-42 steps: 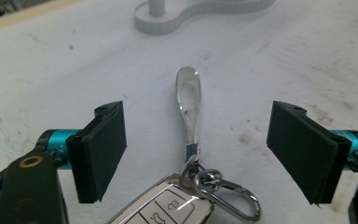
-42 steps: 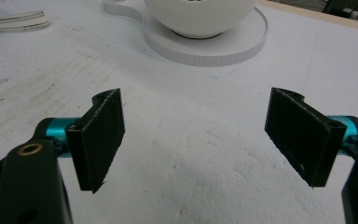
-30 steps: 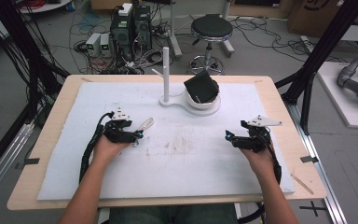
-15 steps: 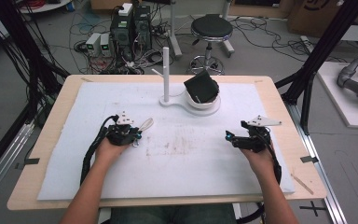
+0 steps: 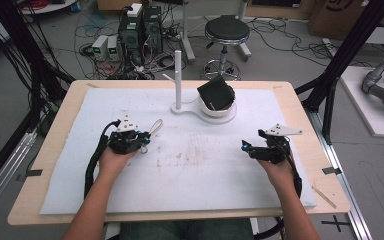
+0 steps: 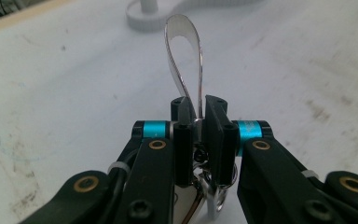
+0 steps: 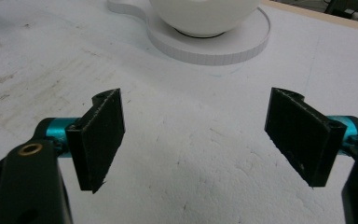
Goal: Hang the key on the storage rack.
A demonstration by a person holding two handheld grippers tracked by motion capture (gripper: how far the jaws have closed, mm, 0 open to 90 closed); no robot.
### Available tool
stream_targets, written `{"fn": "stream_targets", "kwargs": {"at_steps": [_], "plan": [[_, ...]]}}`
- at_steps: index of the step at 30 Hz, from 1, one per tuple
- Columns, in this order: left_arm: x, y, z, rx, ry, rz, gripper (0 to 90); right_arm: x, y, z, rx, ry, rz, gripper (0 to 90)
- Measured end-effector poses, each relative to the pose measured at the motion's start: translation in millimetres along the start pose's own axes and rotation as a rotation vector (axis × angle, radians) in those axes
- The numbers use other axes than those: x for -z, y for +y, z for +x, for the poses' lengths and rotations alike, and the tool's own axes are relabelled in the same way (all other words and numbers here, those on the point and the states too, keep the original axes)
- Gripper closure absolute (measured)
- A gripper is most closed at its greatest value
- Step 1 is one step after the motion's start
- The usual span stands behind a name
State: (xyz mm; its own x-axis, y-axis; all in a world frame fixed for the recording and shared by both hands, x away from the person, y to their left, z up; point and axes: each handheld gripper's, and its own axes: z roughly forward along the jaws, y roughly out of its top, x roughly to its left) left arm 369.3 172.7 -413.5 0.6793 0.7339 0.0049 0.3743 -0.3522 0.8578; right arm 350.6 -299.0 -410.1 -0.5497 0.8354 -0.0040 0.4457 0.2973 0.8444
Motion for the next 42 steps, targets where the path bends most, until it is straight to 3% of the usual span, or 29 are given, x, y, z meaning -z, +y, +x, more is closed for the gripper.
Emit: {"fn": "stream_targets", "kwargs": {"at_steps": [1,2,6,7,9,14,21,33,42], "plan": [[0.0,0.0,0.0,0.000,0.000,0.000,81.6,-0.3,0.0,-0.9,0.005,0.000,0.001,20.1],[4.1,5.3,-3.6,-0.002,0.002,-0.049,81.6,-0.5,-0.1,-0.9,0.002,0.001,0.000,20.2],[8.6,13.7,-8.5,0.012,0.009,-0.105,81.6,0.7,0.0,-0.6,-0.008,0.003,-0.005,20.1],[11.1,21.3,-10.3,0.020,0.012,-0.140,81.6,1.3,0.0,-1.2,-0.007,0.001,-0.009,20.1],[12.2,25.5,-11.1,0.021,0.017,-0.154,81.6,1.6,0.1,-1.5,-0.011,0.004,-0.011,20.1],[14.6,47.5,-13.1,0.043,0.043,-0.255,81.6,2.2,-0.2,-2.5,-0.016,0.004,-0.014,20.1],[13.4,75.0,-14.9,0.021,0.065,-0.296,81.6,2.1,-0.2,-3.2,-0.016,-0.007,-0.014,20.1],[2.0,124.5,-13.7,-0.036,0.111,-0.293,81.6,1.9,-0.2,-3.7,-0.017,-0.006,-0.015,20.1],[-15.3,135.9,-6.1,-0.023,0.122,-0.266,81.6,3.6,-0.6,-4.8,-0.024,-0.005,-0.018,20.1]]}}
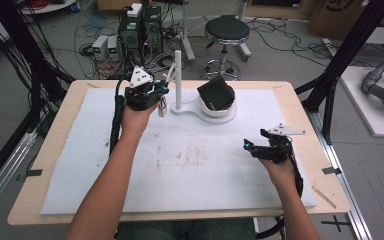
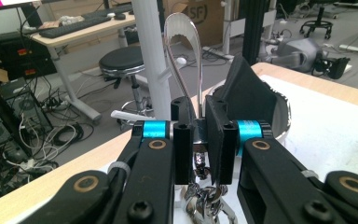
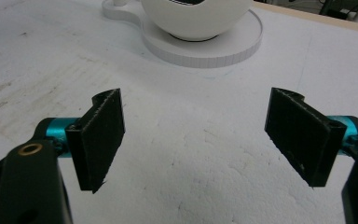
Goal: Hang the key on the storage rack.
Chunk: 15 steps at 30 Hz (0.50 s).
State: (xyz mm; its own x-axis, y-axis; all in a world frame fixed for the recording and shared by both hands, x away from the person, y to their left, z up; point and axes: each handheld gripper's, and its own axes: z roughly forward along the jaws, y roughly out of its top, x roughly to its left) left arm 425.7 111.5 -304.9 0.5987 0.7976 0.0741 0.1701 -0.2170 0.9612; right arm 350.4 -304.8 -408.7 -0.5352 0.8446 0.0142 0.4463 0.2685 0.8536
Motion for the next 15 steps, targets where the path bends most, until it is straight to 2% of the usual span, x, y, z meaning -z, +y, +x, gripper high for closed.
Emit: {"fn": "stream_targets", "kwargs": {"at_steps": [5,13,14,15], "plan": [[-13.6,-6.5,2.3,0.002,0.017,0.061,81.5,0.3,-0.4,-0.8,-0.003,-0.002,0.006,20.1],[-30.2,-17.1,7.0,0.018,0.042,0.115,80.6,1.4,-0.9,-1.0,0.002,-0.002,0.003,20.1],[-30.3,-17.4,7.2,0.018,0.038,0.110,79.3,1.5,-1.1,-1.0,-0.003,-0.002,0.003,20.1],[-29.9,-17.1,7.3,0.019,0.040,0.105,71.5,1.2,-1.1,-1.5,-0.005,-0.002,0.006,20.1]]}}
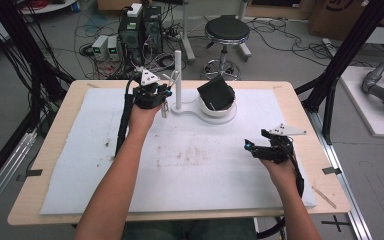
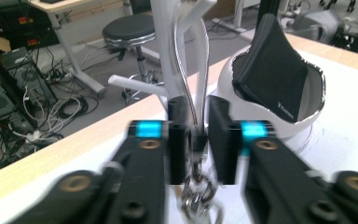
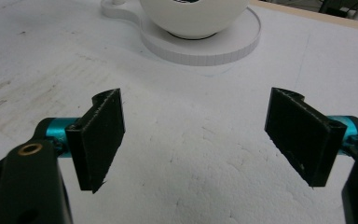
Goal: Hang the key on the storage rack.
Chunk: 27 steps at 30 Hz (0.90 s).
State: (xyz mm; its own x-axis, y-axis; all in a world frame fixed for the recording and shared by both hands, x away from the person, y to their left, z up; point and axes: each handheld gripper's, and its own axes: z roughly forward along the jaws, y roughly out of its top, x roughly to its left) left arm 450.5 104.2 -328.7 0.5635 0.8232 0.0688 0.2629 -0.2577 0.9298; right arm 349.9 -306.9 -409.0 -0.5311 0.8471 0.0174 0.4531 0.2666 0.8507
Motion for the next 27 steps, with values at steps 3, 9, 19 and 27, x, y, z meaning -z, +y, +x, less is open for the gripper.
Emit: {"fn": "stream_targets", "kwargs": {"at_steps": [3,9,19,27], "plan": [[1.8,0.3,0.3,0.001,-0.014,-0.001,68.2,-0.6,0.0,0.1,0.005,-0.002,0.003,20.1],[9.4,-6.4,1.8,-0.004,-0.041,0.025,54.9,-2.7,0.8,3.1,0.012,0.003,0.004,20.1],[29.0,-6.4,0.0,-0.036,-0.101,0.017,44.8,-1.4,0.6,1.9,0.006,0.002,0.003,20.1],[48.3,-4.6,-2.2,-0.059,-0.161,0.013,34.9,-1.8,0.6,2.2,0.013,0.003,0.000,20.1]]}}
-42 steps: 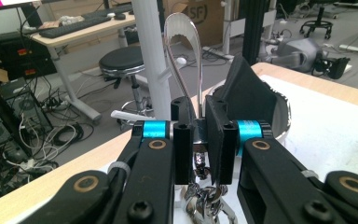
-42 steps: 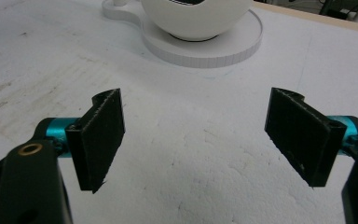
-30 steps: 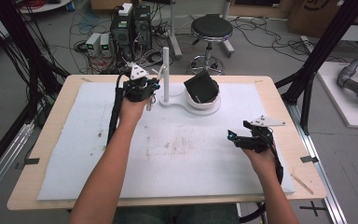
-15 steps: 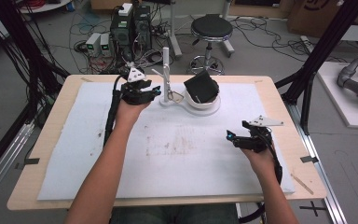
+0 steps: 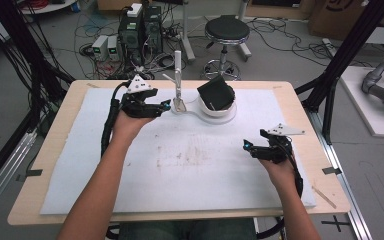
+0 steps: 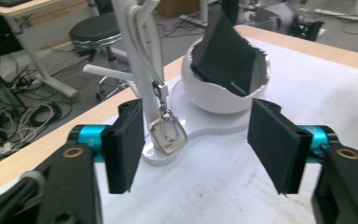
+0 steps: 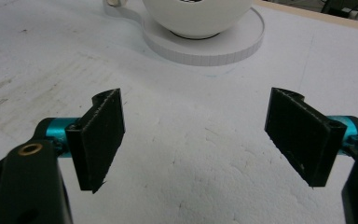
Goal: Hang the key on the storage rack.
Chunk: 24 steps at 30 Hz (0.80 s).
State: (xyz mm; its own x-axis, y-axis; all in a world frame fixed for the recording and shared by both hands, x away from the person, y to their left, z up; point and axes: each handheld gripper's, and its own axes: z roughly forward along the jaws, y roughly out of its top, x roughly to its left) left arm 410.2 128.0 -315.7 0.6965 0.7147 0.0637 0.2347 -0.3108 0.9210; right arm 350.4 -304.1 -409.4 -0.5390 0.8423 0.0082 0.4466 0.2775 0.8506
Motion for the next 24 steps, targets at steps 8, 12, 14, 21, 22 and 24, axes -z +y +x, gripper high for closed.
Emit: {"fn": "stream_targets", "kwargs": {"at_steps": [8,12,14,21,22,24], "plan": [[19.1,-12.9,-1.8,0.001,-0.010,-0.013,30.0,-0.2,-0.1,0.9,-0.004,0.003,0.005,20.1],[30.4,-21.1,-6.1,0.001,-0.027,-0.013,27.8,-0.2,-0.2,0.5,-0.004,0.003,0.006,20.1],[35.3,-25.8,-9.3,-0.005,-0.029,-0.017,27.6,-0.3,-0.3,0.3,-0.006,0.003,0.007,20.1],[47.1,-51.7,-13.2,0.007,-0.054,0.003,25.5,-0.5,-0.2,1.1,-0.003,0.002,0.007,20.1],[48.0,-56.2,-13.7,0.009,-0.052,0.014,25.5,-0.4,-0.2,0.9,-0.003,0.003,0.006,20.1],[50.1,-65.4,-14.5,0.014,-0.050,0.024,25.5,-0.3,-0.3,1.1,-0.006,0.002,0.005,20.1]]}}
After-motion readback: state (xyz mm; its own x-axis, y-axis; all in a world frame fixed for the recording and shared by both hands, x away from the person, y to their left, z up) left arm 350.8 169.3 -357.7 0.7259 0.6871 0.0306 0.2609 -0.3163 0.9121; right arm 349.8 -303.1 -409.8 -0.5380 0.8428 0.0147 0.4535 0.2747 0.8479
